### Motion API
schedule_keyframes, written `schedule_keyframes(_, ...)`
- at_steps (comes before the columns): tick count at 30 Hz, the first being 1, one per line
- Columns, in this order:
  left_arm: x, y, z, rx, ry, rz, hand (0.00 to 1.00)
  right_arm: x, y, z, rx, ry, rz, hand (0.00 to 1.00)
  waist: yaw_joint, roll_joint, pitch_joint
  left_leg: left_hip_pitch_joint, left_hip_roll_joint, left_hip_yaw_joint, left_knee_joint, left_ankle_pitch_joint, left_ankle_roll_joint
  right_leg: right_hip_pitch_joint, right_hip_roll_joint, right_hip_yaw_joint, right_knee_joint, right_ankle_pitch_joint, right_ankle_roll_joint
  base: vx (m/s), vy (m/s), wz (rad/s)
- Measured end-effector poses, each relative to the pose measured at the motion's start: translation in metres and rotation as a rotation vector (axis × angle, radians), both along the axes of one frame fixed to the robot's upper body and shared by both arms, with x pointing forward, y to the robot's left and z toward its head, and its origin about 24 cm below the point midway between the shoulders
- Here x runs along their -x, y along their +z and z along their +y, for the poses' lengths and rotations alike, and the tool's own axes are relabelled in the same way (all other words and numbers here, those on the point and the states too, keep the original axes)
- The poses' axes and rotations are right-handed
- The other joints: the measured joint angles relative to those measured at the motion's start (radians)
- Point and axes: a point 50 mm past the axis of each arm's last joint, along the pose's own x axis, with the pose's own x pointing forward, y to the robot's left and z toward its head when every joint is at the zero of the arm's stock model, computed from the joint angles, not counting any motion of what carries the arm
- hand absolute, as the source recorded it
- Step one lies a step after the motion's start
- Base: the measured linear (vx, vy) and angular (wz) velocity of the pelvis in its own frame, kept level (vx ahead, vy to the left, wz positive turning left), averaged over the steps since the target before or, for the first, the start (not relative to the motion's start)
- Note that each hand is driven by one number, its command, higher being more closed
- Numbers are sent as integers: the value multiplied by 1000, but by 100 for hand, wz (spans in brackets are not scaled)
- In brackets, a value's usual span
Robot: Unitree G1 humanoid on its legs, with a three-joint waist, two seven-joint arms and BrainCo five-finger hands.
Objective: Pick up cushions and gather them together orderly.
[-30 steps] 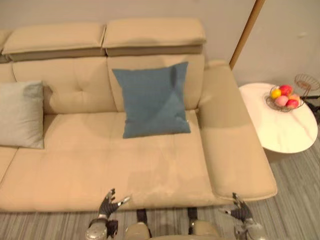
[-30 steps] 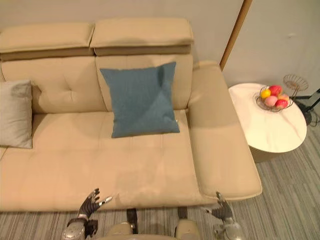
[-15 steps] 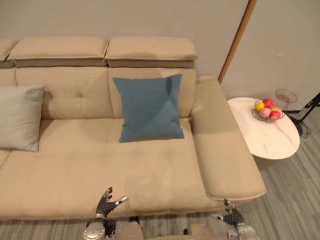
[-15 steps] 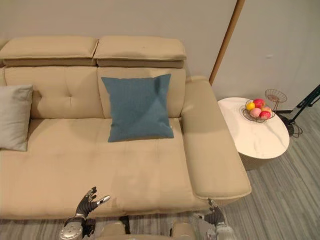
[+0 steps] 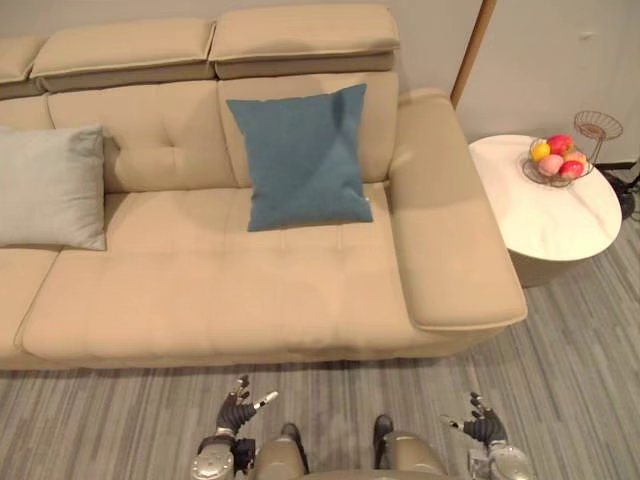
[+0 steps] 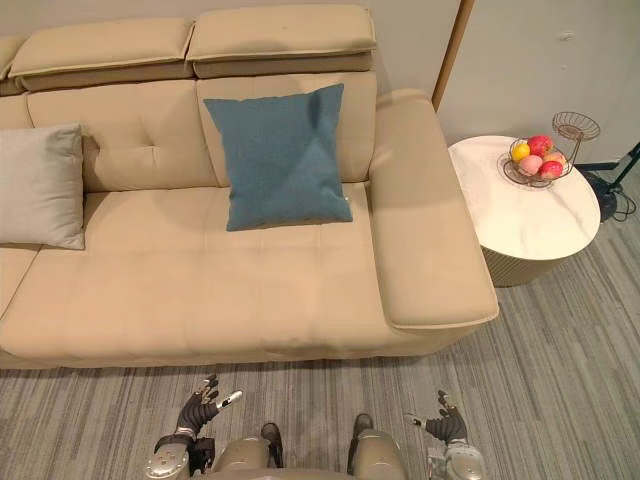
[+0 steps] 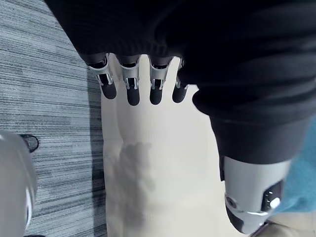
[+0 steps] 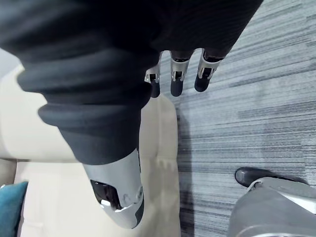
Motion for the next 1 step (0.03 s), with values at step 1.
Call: schedule_keyframes(1, 1, 0, 1, -4, -1, 3, 0, 1, 0, -2, 2, -14, 1, 0, 1, 0, -1, 14, -6, 4, -11, 1, 1, 26, -2, 1, -34, 20, 5, 2, 83, 0)
